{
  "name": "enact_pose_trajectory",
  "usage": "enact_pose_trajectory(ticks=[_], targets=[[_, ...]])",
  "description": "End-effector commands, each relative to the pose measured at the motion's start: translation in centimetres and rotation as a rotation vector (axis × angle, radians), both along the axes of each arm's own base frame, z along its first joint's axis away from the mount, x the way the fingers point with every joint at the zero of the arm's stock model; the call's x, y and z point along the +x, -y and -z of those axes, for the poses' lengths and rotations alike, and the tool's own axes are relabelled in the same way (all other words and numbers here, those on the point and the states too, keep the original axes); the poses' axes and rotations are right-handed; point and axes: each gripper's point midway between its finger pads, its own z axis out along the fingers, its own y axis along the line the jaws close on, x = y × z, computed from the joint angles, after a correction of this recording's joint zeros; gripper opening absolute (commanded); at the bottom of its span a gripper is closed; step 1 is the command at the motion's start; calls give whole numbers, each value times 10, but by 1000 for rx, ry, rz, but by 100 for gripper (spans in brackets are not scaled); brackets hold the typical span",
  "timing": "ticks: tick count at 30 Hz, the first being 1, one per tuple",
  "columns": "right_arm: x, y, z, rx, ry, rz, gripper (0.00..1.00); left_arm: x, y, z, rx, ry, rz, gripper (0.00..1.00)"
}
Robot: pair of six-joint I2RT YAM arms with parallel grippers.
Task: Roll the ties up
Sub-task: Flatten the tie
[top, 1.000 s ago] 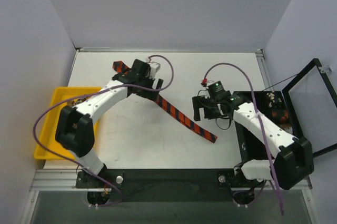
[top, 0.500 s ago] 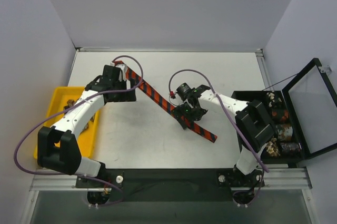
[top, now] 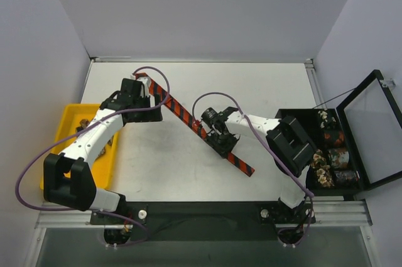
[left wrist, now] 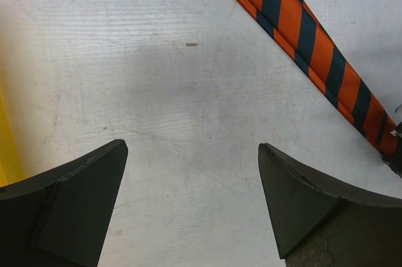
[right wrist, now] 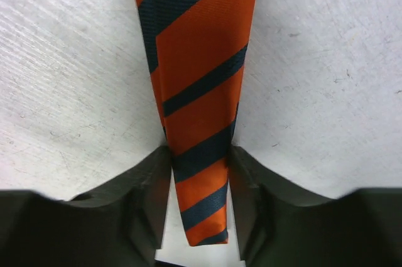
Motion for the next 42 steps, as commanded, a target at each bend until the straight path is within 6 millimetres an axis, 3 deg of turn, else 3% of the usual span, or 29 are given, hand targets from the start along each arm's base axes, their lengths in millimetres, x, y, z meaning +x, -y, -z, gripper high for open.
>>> enact_pose_trajectory(ticks=[1,2,7,11,12,18,24,29,31,33,34,37,42], targets=[[-3,18,9,-144,15,-46,36,3,2,-12,-31,33,-6,97],[-3,17,10,-148,20,-49,29,2,2,-11,-31,32,-6,97],[-2,14,8,-144,28,-45,27,2,3,-13,-35,33,-6,97],[9,-7,-3,-70,47,-39,56,1,3,-13,-37,31,-6,97],[11,-10,-3,-65,48,-40,59,1,3,-13,-38,33,-6,97],[32,-42,-5,3,49,-70,61,-2,1,-15,-31,33,-10,97],[46,-57,11,14,28,-70,54,-7,-3,-16,-27,31,-16,97],[51,-55,17,4,22,-59,29,-9,-6,-16,-27,29,-23,97],[54,-57,14,11,30,-59,26,-9,-7,-16,-27,29,-26,97],[58,-60,10,28,36,-49,31,-9,-7,-15,-26,27,-26,97],[59,-61,9,33,37,-45,42,-9,-7,-15,-28,26,-25,97],[69,-71,2,63,60,-42,59,-10,-7,-16,-30,24,-27,97],[87,-89,1,89,86,-44,63,-12,-8,-17,-28,26,-27,97]])
